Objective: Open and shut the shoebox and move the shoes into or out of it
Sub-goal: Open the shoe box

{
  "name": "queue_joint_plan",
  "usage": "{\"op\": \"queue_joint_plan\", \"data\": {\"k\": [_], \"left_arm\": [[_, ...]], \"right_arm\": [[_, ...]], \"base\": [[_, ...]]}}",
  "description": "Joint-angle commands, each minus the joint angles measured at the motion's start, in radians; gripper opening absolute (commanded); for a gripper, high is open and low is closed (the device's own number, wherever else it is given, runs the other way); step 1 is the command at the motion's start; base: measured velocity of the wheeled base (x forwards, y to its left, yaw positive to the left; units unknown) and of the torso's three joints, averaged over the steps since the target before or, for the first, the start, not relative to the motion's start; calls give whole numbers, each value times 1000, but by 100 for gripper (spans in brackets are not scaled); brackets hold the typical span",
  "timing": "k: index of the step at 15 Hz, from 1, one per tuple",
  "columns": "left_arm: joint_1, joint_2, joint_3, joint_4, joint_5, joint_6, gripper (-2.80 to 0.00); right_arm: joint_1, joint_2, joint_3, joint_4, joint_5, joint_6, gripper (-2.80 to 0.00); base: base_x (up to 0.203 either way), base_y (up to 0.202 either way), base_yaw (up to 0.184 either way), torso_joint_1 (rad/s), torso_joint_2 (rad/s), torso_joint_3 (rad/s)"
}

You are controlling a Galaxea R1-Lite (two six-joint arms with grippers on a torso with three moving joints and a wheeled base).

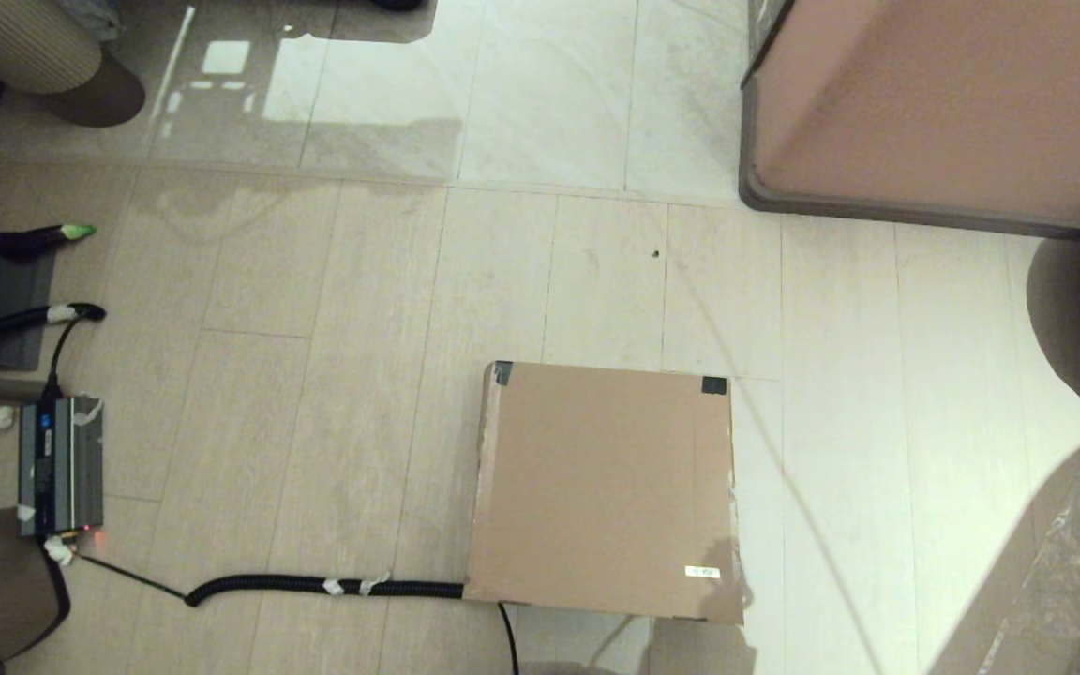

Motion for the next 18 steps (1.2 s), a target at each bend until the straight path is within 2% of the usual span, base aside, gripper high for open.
{"op": "queue_joint_plan", "data": {"k": [1,5,8,11,14,18], "left_arm": [[0,-1,0,0,0,1,-280],[0,0,0,0,0,1,-280],[0,-2,0,2,-11,6,-280],[0,2,-34,19,-13,11,-280],[-2,118,-185,109,-25,12,-280],[-23,452,-323,149,-111,9,-280]], "right_arm": [[1,2,0,-2,5,-9,-280],[0,4,-11,20,-4,-11,-280],[1,27,-127,197,-34,15,-280],[1,225,-229,249,-36,54,-280],[2,489,-303,176,-38,74,-280],[0,874,-342,-2,-42,90,-280]], "base": [[0,0,0,0,0,0],[0,0,0,0,0,0],[0,0,0,0,0,0],[0,0,0,0,0,0],[0,0,0,0,0,0],[0,0,0,0,0,0]]}}
